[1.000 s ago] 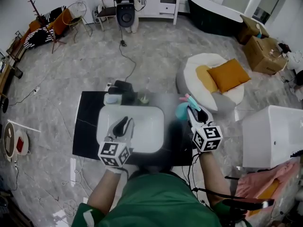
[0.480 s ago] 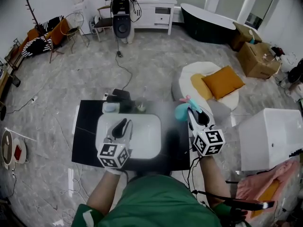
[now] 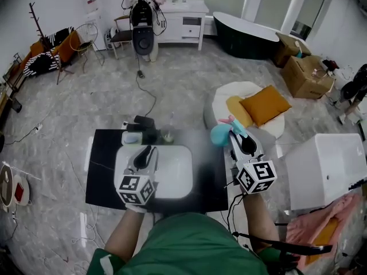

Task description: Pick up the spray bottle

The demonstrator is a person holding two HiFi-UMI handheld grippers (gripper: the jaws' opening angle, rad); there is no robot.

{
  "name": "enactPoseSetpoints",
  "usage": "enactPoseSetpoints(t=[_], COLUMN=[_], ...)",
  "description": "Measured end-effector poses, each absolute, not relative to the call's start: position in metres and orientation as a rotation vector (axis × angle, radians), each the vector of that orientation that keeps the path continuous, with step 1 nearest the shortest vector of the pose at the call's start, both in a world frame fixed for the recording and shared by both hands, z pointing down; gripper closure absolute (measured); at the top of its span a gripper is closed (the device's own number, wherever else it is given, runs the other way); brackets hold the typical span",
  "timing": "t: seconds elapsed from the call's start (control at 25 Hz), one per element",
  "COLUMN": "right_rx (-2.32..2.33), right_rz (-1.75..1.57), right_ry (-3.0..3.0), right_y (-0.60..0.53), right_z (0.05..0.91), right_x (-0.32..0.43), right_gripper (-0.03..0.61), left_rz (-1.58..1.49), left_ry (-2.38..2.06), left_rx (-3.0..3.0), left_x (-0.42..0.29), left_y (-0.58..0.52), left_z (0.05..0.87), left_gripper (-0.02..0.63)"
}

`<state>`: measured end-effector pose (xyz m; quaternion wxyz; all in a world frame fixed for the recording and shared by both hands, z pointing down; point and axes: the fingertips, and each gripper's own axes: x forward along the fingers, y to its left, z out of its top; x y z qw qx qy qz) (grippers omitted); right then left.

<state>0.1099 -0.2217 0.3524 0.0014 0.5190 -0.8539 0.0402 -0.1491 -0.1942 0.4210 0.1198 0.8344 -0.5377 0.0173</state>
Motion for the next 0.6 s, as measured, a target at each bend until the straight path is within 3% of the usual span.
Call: enactPoseSetpoints(t=[0.6], right_rx=[1.607], right_rz=[0.121], right_ry=[-2.735], right_y=[-0.228], right_z=[0.356], right_x=[0.114], right_gripper=[0.445], left_rz=[0.065], left_ry=[-1.566], left_rx=[2.404], left_x=[-0.148], left_y=[-0.207], left_z=[0.437], left_gripper=[0.541])
